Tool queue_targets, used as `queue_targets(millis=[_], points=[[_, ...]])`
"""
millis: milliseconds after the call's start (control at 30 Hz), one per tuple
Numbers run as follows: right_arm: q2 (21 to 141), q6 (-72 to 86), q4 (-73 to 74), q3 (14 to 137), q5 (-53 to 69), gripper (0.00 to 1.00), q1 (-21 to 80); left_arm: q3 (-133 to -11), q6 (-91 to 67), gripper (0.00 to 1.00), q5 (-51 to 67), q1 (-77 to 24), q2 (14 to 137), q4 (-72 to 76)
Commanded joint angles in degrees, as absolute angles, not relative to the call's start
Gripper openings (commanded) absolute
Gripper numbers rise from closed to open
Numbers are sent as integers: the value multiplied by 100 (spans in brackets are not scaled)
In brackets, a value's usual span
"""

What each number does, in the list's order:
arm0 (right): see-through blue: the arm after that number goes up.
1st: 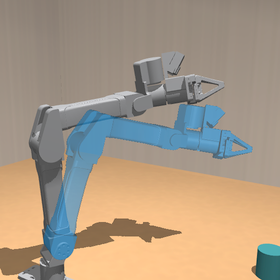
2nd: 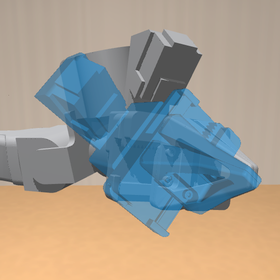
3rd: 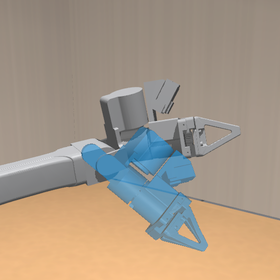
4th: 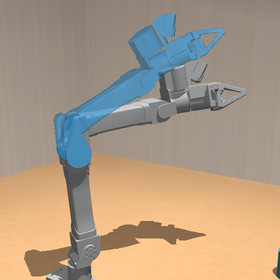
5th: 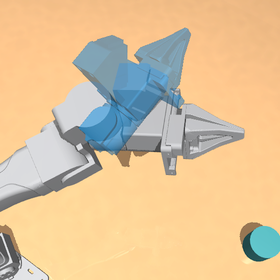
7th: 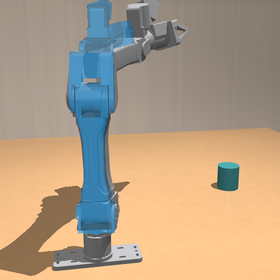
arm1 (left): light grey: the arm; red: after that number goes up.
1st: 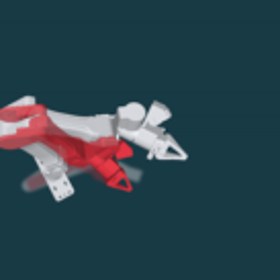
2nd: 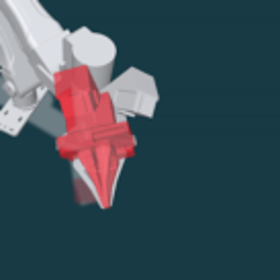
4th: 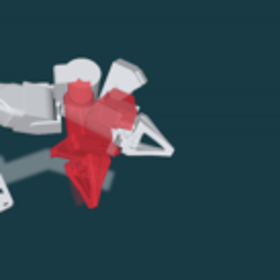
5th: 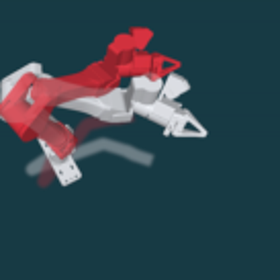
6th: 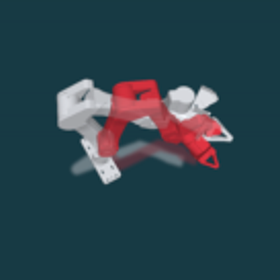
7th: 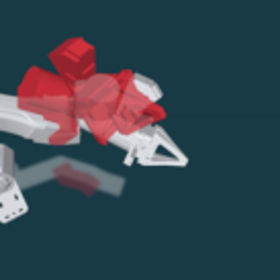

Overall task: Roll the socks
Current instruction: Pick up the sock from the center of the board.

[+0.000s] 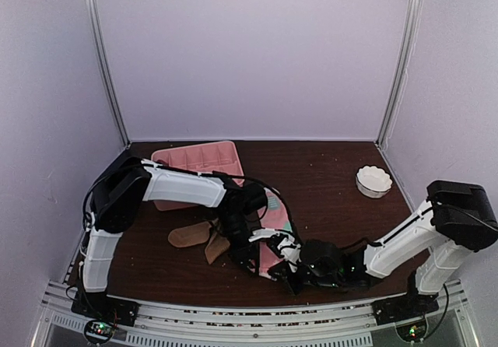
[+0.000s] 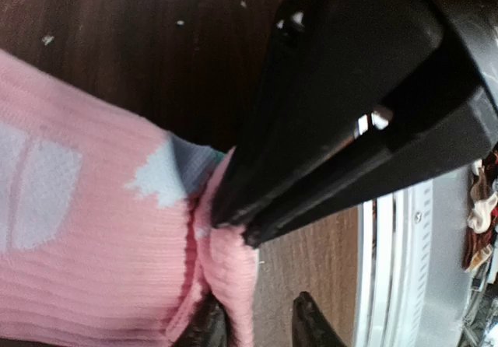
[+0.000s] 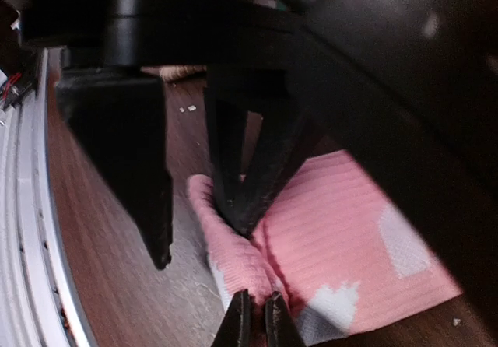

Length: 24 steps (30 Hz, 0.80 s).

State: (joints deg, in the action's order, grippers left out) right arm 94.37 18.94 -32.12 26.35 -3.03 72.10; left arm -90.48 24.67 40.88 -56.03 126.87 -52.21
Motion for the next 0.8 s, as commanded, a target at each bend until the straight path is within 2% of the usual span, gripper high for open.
queue_targets(millis=[0,33,200,400,633,767], points=[[9802,2972,-2917,2439,599,0,6751,-8712,2619,44,3226,-5581,12389,-4979],[9869,3068,-2927,2435,767,0,6690,-8611,2661,56,3152,-5581,12231,-4860],[10130,3428,-2901,2378,1264,0,6442,-7973,2920,83,2921,-5581,11327,-4271],[10239,3742,-3052,2106,1555,0,6102,-7393,3493,83,3036,-5594,10681,-3807],[10471,4010,-3376,1848,1938,0,5872,-6880,4402,84,3057,-5720,10466,-3222],[10530,4179,-3864,1639,2201,0,5827,-7008,4492,87,2861,-5748,10680,-2611]])
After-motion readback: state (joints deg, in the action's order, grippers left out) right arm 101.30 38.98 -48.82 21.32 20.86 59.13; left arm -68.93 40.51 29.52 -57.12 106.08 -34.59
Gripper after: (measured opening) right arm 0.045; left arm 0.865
